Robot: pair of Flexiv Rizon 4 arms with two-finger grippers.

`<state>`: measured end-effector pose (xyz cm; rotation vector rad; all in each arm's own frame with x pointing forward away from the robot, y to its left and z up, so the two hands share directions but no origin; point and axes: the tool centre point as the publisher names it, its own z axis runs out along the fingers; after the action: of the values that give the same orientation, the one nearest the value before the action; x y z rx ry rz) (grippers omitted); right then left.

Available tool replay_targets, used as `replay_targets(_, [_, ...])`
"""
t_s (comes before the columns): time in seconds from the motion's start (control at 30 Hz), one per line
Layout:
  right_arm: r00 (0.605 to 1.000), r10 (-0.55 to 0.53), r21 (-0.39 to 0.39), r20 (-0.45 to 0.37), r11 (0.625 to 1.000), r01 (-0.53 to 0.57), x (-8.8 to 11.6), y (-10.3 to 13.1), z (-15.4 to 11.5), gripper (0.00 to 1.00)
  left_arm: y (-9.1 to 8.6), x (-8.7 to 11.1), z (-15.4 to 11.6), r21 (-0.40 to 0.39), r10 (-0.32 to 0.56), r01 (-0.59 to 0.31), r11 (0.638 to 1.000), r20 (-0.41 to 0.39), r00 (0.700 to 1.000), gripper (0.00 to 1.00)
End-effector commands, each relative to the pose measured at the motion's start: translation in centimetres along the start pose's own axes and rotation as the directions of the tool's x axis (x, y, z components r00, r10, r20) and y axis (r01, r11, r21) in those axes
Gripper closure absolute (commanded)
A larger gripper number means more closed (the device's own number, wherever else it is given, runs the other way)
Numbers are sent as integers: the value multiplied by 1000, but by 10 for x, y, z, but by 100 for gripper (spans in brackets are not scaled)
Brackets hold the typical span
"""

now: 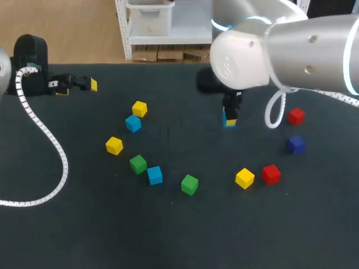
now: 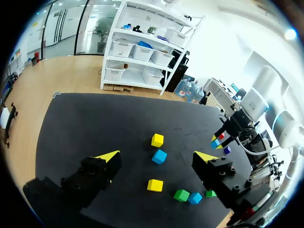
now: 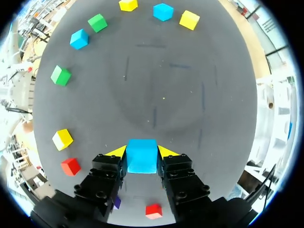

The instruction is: Place the blue cubes, place green cubes on the blue cubes, place the yellow cubes on the green cubes, then place the red cubes on the yellow cubes, and place purple cube on the red cubes.

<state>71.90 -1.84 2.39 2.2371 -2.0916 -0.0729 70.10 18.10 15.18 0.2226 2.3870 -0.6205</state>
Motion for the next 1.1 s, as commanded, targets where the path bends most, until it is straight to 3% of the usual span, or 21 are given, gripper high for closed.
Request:
replay_targets(0.03, [1000,-13,-33,-9,999,13,-6,-4,8,100,2,1,0,11,3,-3,1000,6,1000,0])
replay_targets(0.53, [999,-36,-56,-17,998,35,-17,-7,23,100,2,1,0,11,3,-3,1000,6,1000,0])
replay_targets(1.1, [999,29,-76,-15,997,-31,-16,-16,30,100,2,1,0,11,3,-3,1000,6,1000,0])
